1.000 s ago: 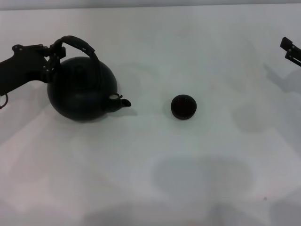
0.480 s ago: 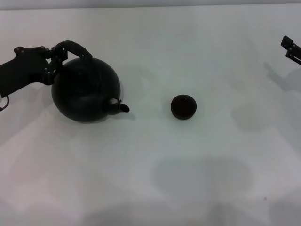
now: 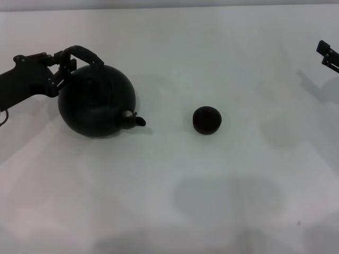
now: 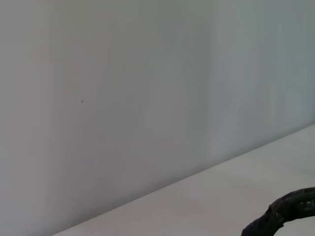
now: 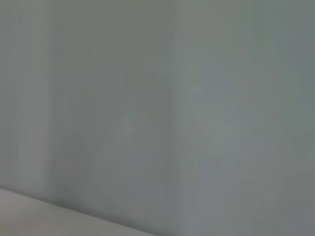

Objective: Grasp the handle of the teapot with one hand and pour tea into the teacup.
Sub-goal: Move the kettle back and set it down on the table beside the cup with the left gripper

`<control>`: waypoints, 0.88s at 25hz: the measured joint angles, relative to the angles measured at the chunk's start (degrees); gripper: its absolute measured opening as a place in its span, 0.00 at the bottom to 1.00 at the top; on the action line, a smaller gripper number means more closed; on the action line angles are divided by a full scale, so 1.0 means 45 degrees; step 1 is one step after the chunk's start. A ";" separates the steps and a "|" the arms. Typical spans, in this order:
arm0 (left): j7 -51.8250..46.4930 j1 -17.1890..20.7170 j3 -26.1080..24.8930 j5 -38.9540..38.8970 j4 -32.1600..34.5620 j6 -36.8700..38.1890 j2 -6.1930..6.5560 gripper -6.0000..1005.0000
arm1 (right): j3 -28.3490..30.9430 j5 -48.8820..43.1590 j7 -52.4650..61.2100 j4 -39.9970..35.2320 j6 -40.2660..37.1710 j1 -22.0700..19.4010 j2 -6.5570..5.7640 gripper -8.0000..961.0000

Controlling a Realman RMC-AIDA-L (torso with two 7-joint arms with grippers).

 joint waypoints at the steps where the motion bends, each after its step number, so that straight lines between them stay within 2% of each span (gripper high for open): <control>1: 0.0010 0.0005 0.0001 0.0000 0.0000 -0.0012 0.0000 0.27 | 0.0000 0.0000 0.0000 0.0000 -0.0001 0.0000 0.0000 0.90; 6: 0.0161 0.0058 0.0002 -0.0001 0.0021 -0.0026 -0.0022 0.34 | 0.0000 -0.0015 0.0000 0.0000 -0.0006 0.0000 0.0000 0.90; 12: 0.0805 0.0313 0.0001 -0.0094 0.0201 0.0112 -0.0033 0.51 | -0.0005 -0.0022 0.0004 0.0019 -0.0022 -0.0001 0.0000 0.90; 18: 0.0982 0.0802 0.0003 -0.0261 0.0845 0.0378 -0.0043 0.51 | -0.0017 -0.0040 0.0081 0.0094 -0.0023 0.0000 0.0000 0.90; 22: 0.1413 0.1346 0.0002 -0.0967 0.1248 0.0856 -0.0039 0.51 | -0.0020 -0.0041 0.0099 0.0112 -0.0006 0.0009 -0.0001 0.90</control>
